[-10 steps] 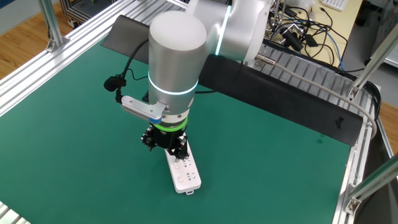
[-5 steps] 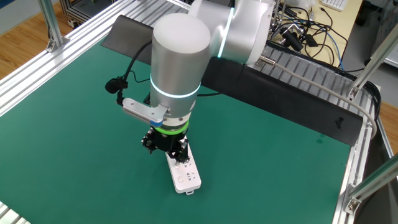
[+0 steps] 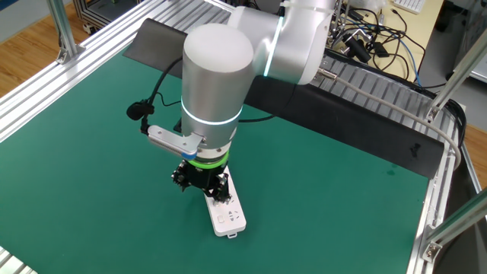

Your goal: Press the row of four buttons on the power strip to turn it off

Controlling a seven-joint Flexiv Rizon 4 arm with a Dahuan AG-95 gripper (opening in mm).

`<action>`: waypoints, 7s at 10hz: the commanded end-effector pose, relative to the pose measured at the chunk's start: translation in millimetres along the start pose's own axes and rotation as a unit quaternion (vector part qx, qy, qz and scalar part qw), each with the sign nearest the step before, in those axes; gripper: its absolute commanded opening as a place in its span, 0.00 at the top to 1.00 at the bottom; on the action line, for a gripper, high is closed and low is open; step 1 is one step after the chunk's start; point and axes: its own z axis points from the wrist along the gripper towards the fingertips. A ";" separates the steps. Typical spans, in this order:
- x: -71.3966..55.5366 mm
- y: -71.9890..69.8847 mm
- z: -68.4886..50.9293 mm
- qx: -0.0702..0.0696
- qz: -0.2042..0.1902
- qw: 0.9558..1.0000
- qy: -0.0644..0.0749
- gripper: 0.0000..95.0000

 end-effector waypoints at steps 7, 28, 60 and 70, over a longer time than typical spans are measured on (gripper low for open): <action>-5.9 10.0 -11.9 0.001 0.011 1.000 0.013 0.20; -33.7 17.5 7.8 0.002 0.009 1.000 0.002 0.20; -24.3 22.4 -7.3 -0.009 0.042 0.999 0.022 0.20; -26.2 24.4 -10.7 -0.006 0.026 0.999 0.017 0.20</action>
